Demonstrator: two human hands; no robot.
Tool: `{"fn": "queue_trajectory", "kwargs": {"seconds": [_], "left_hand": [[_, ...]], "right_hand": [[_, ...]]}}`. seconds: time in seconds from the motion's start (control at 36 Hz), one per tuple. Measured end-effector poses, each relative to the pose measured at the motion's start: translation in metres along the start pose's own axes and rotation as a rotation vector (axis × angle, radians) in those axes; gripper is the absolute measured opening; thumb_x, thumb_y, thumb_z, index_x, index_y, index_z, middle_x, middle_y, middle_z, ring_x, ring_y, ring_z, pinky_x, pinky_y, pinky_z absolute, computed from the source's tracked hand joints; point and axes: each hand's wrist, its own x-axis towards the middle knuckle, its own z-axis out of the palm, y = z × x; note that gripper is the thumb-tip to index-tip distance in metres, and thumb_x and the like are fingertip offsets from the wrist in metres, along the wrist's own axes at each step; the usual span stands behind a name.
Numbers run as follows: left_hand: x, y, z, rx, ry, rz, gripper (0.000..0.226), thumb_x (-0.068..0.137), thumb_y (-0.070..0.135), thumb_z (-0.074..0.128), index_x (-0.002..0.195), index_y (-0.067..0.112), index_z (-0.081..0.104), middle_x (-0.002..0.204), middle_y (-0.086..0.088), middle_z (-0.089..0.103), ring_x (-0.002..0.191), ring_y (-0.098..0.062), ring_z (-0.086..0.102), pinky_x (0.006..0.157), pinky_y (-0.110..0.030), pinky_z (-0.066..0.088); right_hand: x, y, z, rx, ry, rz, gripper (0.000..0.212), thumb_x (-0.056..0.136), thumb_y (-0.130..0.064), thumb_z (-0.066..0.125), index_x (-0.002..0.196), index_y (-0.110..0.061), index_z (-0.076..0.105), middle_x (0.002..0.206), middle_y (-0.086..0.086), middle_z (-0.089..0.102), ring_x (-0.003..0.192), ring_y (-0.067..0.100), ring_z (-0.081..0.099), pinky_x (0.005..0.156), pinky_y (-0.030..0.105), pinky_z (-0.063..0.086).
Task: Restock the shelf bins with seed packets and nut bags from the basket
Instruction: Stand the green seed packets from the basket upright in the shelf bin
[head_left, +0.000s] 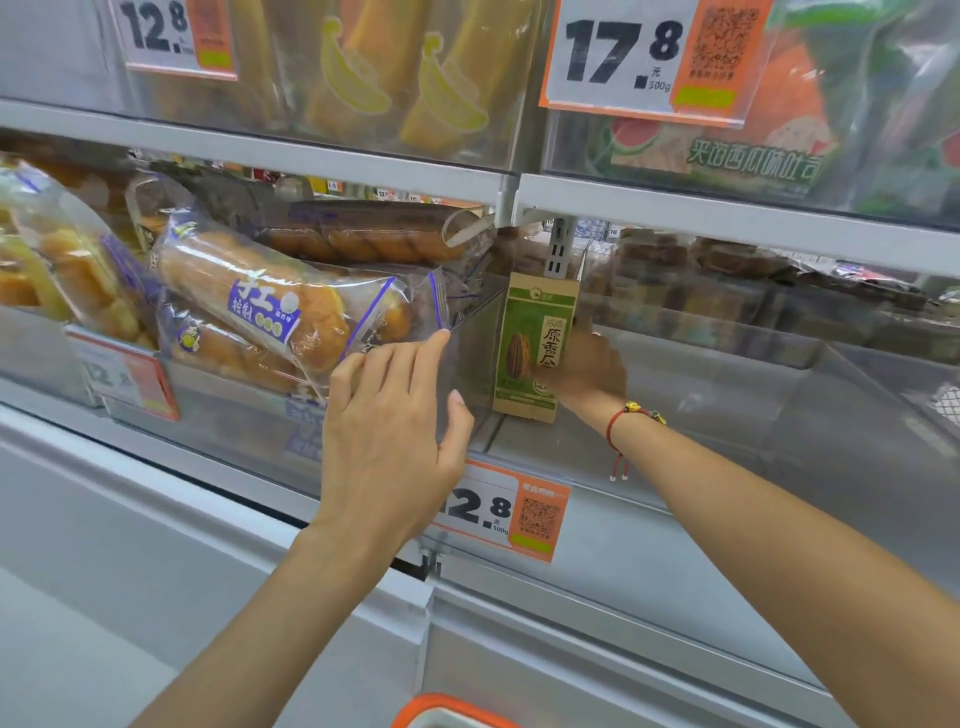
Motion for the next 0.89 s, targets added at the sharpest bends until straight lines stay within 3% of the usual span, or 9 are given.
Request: {"fn": "queue_trajectory", "kwargs": {"seconds": [0.11, 0.19, 0.28, 0.42, 0.53, 0.81, 0.89], "left_hand": [[0.0, -0.001, 0.0, 0.001, 0.009, 0.002, 0.05, 0.089, 0.033, 0.034, 0.128, 0.01, 0.055, 0.108, -0.001, 0.062, 0.104, -0.021, 0.056, 0.098, -0.036, 0.028], [0.0, 0.0, 0.0, -0.003, 0.013, 0.0, 0.05, 0.088, 0.033, 0.034, 0.128, 0.01, 0.055, 0.107, -0.001, 0.063, 0.103, -0.021, 0.056, 0.098, -0.036, 0.029], [0.0, 0.0, -0.001, -0.003, 0.019, 0.002, 0.05, 0.088, 0.033, 0.035, 0.128, 0.01, 0.056, 0.106, -0.001, 0.063, 0.103, -0.021, 0.057, 0.097, -0.036, 0.029], [0.0, -0.001, -0.002, -0.006, 0.018, 0.008, 0.05, 0.088, 0.033, 0.035, 0.128, 0.009, 0.056, 0.106, -0.001, 0.064, 0.102, -0.02, 0.057, 0.097, -0.035, 0.029], [0.0, -0.001, -0.002, -0.002, 0.016, 0.01, 0.051, 0.088, 0.033, 0.034, 0.127, 0.009, 0.056, 0.106, -0.001, 0.064, 0.101, -0.021, 0.058, 0.097, -0.036, 0.029], [0.0, -0.002, -0.001, 0.001, 0.006, 0.015, 0.051, 0.088, 0.033, 0.034, 0.128, 0.01, 0.056, 0.107, -0.002, 0.064, 0.103, -0.02, 0.058, 0.097, -0.035, 0.028], [0.0, -0.002, -0.001, -0.007, 0.003, 0.016, 0.051, 0.088, 0.033, 0.034, 0.128, 0.01, 0.055, 0.109, -0.002, 0.064, 0.103, -0.02, 0.058, 0.097, -0.035, 0.028]], "right_hand": [[-0.001, -0.001, -0.001, 0.174, -0.013, 0.018, 0.072, 0.078, -0.023, 0.072, 0.136, -0.015, 0.029, 0.109, 0.011, 0.066, 0.099, 0.034, 0.064, 0.082, 0.048, 0.055], [-0.002, 0.002, -0.004, 0.137, 0.009, 0.01, 0.052, 0.081, -0.02, 0.07, 0.123, -0.01, 0.041, 0.108, 0.009, 0.067, 0.098, 0.033, 0.065, 0.08, 0.043, 0.056], [-0.002, 0.005, -0.006, 0.105, -0.018, -0.012, 0.04, 0.083, -0.02, 0.07, 0.115, -0.009, 0.05, 0.115, 0.008, 0.065, 0.104, 0.03, 0.063, 0.075, 0.03, 0.048], [0.001, 0.01, -0.008, 0.125, -0.056, -0.024, 0.033, 0.078, -0.023, 0.072, 0.107, -0.015, 0.06, 0.109, 0.001, 0.068, 0.099, 0.023, 0.065, 0.071, 0.025, 0.047], [0.004, 0.013, -0.008, 0.126, -0.057, -0.022, 0.025, 0.075, -0.026, 0.072, 0.099, -0.023, 0.066, 0.1, -0.006, 0.071, 0.09, 0.016, 0.067, 0.06, 0.02, 0.043], [0.005, 0.013, -0.009, 0.168, -0.029, 0.003, 0.031, 0.077, -0.027, 0.071, 0.103, -0.016, 0.059, 0.098, -0.007, 0.068, 0.086, 0.015, 0.063, 0.054, 0.02, 0.039], [0.003, 0.014, -0.013, 0.161, -0.021, 0.026, 0.035, 0.082, -0.03, 0.07, 0.104, -0.013, 0.048, 0.097, -0.006, 0.059, 0.088, 0.016, 0.057, 0.064, 0.026, 0.04]]}}
